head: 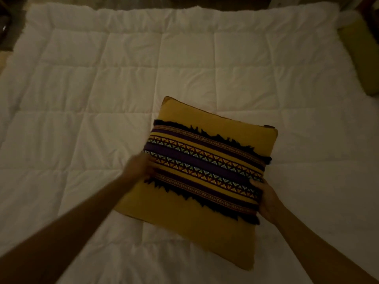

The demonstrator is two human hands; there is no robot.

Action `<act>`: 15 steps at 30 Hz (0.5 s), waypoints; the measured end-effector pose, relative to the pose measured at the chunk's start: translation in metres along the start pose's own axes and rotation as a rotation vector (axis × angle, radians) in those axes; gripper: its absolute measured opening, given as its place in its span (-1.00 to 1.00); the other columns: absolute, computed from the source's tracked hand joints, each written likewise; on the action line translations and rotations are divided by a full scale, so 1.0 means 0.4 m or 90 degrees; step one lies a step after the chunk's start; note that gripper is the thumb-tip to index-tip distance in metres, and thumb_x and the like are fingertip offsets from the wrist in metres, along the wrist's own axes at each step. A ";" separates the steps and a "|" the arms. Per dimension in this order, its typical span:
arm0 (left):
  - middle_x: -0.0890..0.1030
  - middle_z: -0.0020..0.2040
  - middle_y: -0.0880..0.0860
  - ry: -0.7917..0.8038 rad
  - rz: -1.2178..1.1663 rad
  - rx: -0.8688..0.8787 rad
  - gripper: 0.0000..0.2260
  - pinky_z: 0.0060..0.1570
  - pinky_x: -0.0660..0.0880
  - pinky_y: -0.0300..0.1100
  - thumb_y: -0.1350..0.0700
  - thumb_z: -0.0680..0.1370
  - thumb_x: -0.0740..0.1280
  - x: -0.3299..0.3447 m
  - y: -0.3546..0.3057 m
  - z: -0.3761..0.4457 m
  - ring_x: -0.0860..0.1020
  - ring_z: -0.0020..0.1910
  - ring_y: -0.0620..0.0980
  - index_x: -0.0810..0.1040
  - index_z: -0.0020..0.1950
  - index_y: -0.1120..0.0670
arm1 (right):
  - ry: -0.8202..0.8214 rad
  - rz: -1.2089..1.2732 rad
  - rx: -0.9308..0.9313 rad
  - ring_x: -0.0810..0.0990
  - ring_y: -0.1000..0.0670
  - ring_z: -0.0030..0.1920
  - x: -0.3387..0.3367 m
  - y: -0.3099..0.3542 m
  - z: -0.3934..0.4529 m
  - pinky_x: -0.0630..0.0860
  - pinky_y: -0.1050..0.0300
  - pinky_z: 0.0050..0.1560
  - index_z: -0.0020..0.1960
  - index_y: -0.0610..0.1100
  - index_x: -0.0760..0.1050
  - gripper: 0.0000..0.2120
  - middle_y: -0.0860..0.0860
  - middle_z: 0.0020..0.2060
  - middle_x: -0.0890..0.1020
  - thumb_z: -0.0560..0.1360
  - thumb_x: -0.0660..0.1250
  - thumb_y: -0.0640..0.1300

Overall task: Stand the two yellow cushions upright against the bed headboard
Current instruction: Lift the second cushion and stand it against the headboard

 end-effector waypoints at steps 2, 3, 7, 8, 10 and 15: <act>0.61 0.18 0.20 -0.077 0.060 -0.041 -0.62 -0.05 0.51 0.00 -0.10 0.60 0.27 -0.501 0.188 0.141 0.59 0.04 0.18 0.51 0.25 0.15 | 0.017 -0.033 -0.020 0.62 -0.29 0.31 0.008 0.015 0.023 0.53 -0.41 0.31 0.53 -0.08 0.43 -0.37 -0.20 0.38 0.61 0.51 0.42 0.06; 0.56 0.28 0.21 -0.095 0.141 -0.077 -0.53 0.08 0.48 0.02 -0.16 0.57 0.29 -0.523 0.193 0.170 0.54 0.16 0.21 0.46 0.35 0.12 | 0.013 -0.040 -0.026 0.61 -0.28 0.32 0.002 0.020 0.038 0.53 -0.41 0.32 0.56 -0.07 0.39 -0.30 -0.19 0.40 0.59 0.48 0.44 0.09; 0.26 0.57 0.22 -0.061 0.102 -0.061 -0.11 0.46 0.20 0.25 -0.46 0.45 0.21 -0.465 0.228 0.276 0.25 0.51 0.31 0.13 0.60 0.04 | -0.088 -0.046 -0.048 0.60 -0.24 0.32 -0.037 0.013 0.095 0.57 -0.36 0.29 0.61 0.01 0.26 -0.01 -0.12 0.42 0.54 0.28 0.58 0.21; 0.25 0.57 0.22 -0.026 0.055 -0.066 -0.04 0.44 0.23 0.29 -0.53 0.39 0.20 -0.433 0.247 0.285 0.27 0.50 0.32 0.08 0.62 0.01 | -0.084 -0.035 -0.027 0.62 -0.25 0.31 -0.034 0.006 0.105 0.57 -0.37 0.28 0.59 -0.01 0.32 -0.01 -0.15 0.40 0.57 0.27 0.60 0.25; 0.46 0.44 0.23 0.059 -0.067 -0.098 0.00 0.31 0.42 0.30 -0.59 0.28 0.26 -0.379 0.277 0.281 0.50 0.31 0.32 0.24 0.57 -0.03 | -0.065 -0.027 0.017 0.66 -0.27 0.26 -0.020 -0.012 0.118 0.59 -0.37 0.26 0.50 -0.04 0.45 -0.03 -0.18 0.33 0.64 0.22 0.63 0.34; 0.74 -0.12 0.18 0.062 -0.072 -0.105 -0.11 -0.18 0.66 0.11 -0.54 0.03 0.48 -0.386 0.222 0.199 0.72 -0.18 0.25 0.62 0.10 0.09 | -0.040 -0.064 0.071 0.71 -0.23 0.19 -0.009 0.034 0.078 0.63 -0.29 0.24 0.38 -0.05 0.57 0.01 -0.14 0.19 0.73 0.03 0.70 0.35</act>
Point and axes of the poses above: each hand's wrist, its own z-axis towards the middle knuckle, its own x-axis out of the palm, y = z × x, the point moved 3 cm from there along z, towards the middle knuckle
